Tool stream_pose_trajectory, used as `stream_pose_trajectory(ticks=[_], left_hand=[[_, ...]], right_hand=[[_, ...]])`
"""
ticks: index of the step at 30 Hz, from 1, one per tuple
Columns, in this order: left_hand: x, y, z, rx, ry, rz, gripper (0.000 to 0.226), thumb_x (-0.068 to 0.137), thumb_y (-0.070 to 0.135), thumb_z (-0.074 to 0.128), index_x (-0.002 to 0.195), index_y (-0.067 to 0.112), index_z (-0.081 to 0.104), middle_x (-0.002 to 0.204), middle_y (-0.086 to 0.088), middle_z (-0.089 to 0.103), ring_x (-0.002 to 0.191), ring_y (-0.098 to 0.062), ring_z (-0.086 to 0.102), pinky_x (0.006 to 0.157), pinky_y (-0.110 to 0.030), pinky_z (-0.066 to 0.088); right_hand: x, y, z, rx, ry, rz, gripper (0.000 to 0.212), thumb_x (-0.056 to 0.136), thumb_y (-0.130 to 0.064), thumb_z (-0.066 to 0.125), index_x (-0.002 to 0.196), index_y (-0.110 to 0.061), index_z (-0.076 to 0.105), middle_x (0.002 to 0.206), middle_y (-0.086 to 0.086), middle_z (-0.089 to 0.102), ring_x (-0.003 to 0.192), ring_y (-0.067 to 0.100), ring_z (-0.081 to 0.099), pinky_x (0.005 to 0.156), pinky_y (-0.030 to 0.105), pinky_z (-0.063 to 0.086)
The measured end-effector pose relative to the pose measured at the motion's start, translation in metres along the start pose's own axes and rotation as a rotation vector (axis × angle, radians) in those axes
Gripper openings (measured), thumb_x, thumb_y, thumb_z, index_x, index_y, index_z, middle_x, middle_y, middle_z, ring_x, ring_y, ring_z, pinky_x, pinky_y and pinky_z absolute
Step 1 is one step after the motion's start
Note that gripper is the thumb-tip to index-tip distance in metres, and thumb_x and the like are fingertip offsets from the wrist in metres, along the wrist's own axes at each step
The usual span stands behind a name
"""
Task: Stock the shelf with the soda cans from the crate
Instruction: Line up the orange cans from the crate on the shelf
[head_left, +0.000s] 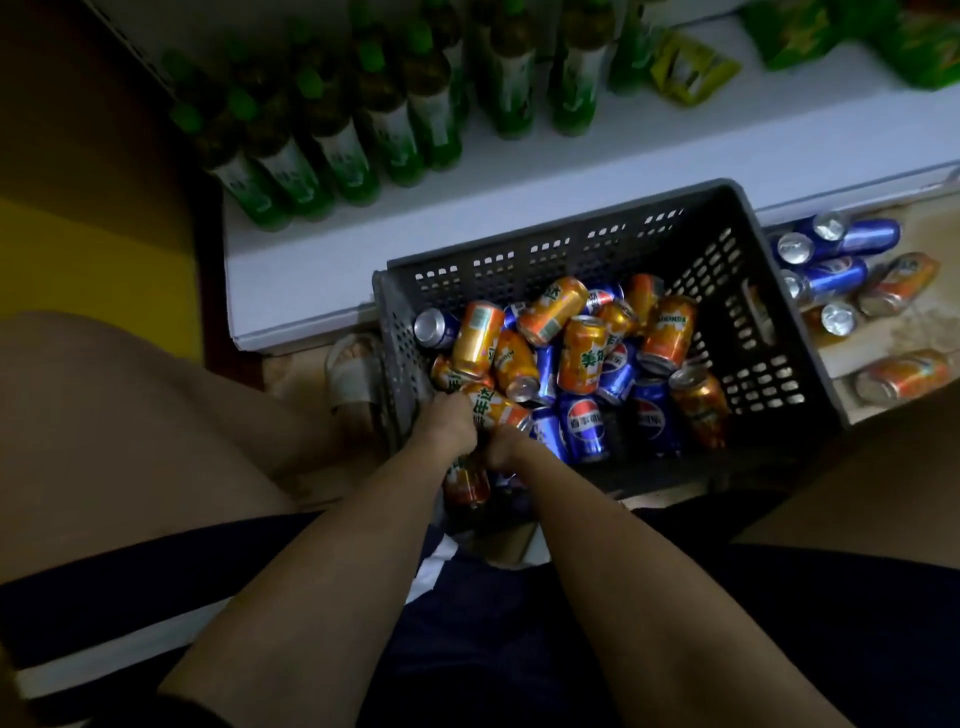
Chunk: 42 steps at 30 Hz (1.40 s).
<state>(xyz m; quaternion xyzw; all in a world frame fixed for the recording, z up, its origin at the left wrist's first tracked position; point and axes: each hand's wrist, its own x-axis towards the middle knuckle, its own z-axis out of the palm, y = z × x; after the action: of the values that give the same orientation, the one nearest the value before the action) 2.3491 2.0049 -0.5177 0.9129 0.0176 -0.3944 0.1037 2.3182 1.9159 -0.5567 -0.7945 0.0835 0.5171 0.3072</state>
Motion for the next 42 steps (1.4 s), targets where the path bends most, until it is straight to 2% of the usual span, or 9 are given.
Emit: stream_pose_trajectory(ticks=[3,7,10,17,25,30,34,38,42], left_hand=[[0.008,-0.005,0.005,0.179,0.019,0.057,0.031,0.093,0.011,0.048,0.122,0.005,0.058,0.131,-0.018,0.056,0.122,-0.035,0.050,0.103,-0.039,0.039],[0.018,-0.003,0.003,0.264,-0.019,0.060,0.031,0.096,0.009,0.048,0.125,0.003,0.055,0.134,-0.019,0.054,0.125,-0.035,0.050,0.103,-0.039,0.039],[0.021,-0.002,0.005,0.256,-0.068,0.008,0.031,0.095,0.005,0.049,0.126,0.000,0.056,0.135,-0.021,0.053,0.125,-0.036,0.052,0.100,-0.039,0.043],[0.016,0.002,0.008,0.178,-0.093,-0.117,0.037,0.094,0.009,0.059,0.129,-0.003,0.053,0.135,-0.020,0.053,0.125,-0.033,0.052,0.100,-0.035,0.043],[-0.002,0.001,0.010,-0.177,-0.243,-0.199,0.011,0.094,-0.006,0.048,0.101,0.001,0.053,0.120,-0.027,0.059,0.104,-0.039,0.063,0.067,-0.036,0.053],[-0.009,0.007,-0.014,-0.249,-0.089,-0.079,0.013,0.092,0.001,0.046,0.097,0.001,0.058,0.101,-0.023,0.063,0.088,-0.039,0.066,0.068,-0.044,0.059],[-0.015,0.013,-0.059,-0.270,0.119,0.087,0.010,0.089,0.013,0.051,0.084,0.011,0.060,0.103,-0.017,0.067,0.089,-0.032,0.063,0.072,-0.034,0.049],[-0.030,0.018,-0.117,-0.184,0.337,0.143,0.031,0.093,0.028,0.053,0.122,0.020,0.060,0.122,-0.006,0.064,0.108,-0.028,0.060,0.088,-0.036,0.049],[-0.049,0.017,-0.182,-0.088,0.568,0.251,0.032,0.093,0.038,0.051,0.120,0.024,0.062,0.116,-0.004,0.067,0.104,-0.027,0.060,0.084,-0.037,0.051]], right_hand=[[0.021,0.004,0.017,0.044,-0.015,0.036,0.053,0.092,-0.033,0.066,0.136,-0.005,0.055,0.137,0.013,0.056,0.125,0.032,0.054,0.099,0.034,0.044],[0.023,0.000,0.033,0.297,-0.029,0.104,0.052,0.093,-0.030,0.065,0.135,-0.001,0.055,0.134,0.016,0.059,0.122,0.031,0.058,0.074,0.022,0.047],[0.034,0.011,0.042,0.338,0.010,0.089,0.085,0.068,-0.051,0.075,0.137,-0.007,0.049,0.134,0.010,0.059,0.123,0.027,0.057,0.094,0.030,0.048],[0.018,0.028,0.007,0.439,-0.078,0.072,0.066,0.087,-0.022,0.073,0.143,-0.005,0.041,0.138,0.013,0.052,0.125,0.033,0.051,0.097,0.033,0.041],[-0.015,0.052,-0.023,0.684,-0.075,0.023,0.062,0.083,-0.024,0.076,0.137,-0.013,0.048,0.134,0.006,0.058,0.118,0.030,0.059,0.101,0.046,0.049],[-0.045,0.041,-0.048,0.938,-0.045,-0.075,0.048,0.091,-0.026,0.069,0.133,-0.015,0.051,0.118,0.008,0.067,0.103,0.026,0.065,0.083,0.045,0.055],[-0.074,0.022,-0.084,1.085,-0.018,-0.218,0.046,0.094,-0.026,0.065,0.134,-0.019,0.044,0.122,0.012,0.063,0.106,0.033,0.065,0.085,0.055,0.056],[-0.104,-0.005,-0.123,1.104,0.053,-0.335,0.053,0.089,-0.019,0.070,0.133,-0.022,0.041,0.129,0.016,0.059,0.113,0.038,0.062,0.088,0.061,0.053],[-0.136,-0.042,-0.160,1.083,0.169,-0.446,0.062,0.088,-0.011,0.069,0.137,-0.024,0.034,0.126,0.013,0.057,0.110,0.034,0.061,0.080,0.055,0.055]])
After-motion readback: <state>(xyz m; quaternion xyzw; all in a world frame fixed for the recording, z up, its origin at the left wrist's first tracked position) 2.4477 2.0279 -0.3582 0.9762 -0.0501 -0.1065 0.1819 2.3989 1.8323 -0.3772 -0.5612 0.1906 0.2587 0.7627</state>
